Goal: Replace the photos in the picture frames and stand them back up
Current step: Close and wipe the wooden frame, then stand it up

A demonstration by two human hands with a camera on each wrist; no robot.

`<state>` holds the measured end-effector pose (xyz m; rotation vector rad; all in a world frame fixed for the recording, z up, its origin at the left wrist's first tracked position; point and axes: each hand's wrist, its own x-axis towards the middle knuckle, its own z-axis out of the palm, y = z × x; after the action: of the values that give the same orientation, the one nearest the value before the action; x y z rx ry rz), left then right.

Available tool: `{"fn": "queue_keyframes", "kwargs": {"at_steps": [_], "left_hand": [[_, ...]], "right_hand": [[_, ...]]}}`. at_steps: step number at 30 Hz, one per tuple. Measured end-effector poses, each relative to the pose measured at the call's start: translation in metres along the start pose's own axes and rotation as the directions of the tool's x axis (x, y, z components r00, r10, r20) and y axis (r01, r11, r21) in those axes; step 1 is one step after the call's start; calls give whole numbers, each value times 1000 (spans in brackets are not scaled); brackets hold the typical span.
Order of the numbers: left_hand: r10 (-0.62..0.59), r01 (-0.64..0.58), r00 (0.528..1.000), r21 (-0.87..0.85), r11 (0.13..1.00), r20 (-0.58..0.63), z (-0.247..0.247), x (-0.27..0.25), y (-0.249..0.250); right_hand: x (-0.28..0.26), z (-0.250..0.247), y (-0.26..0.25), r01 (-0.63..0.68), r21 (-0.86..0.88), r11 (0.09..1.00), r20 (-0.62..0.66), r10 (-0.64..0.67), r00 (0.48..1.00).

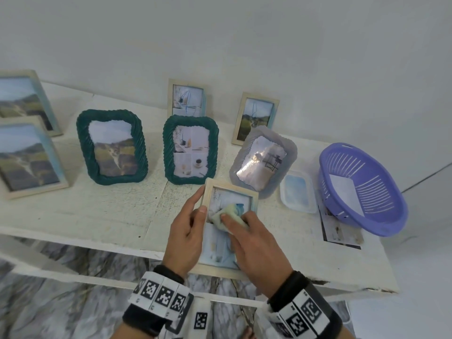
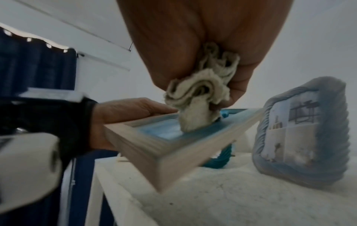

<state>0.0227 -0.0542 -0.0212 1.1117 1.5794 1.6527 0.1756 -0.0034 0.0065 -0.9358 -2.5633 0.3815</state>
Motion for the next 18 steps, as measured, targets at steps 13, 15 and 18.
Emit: {"fn": "queue_keyframes", "kwargs": {"at_steps": [13, 15, 18], "left_hand": [[-22, 22, 1000, 43, 999, -20, 2, -1, 5], [-26, 26, 999, 42, 999, -19, 5, -2, 6], [-18, 19, 1000, 43, 999, -17, 9, 0, 8]], "right_hand": [[3, -10, 7, 25, -28, 999, 35, -24, 999], [10, -11, 12, -67, -76, 995, -1, 67, 998], [18, -7, 5, -142, -55, 988, -101, 136, 986]]}}
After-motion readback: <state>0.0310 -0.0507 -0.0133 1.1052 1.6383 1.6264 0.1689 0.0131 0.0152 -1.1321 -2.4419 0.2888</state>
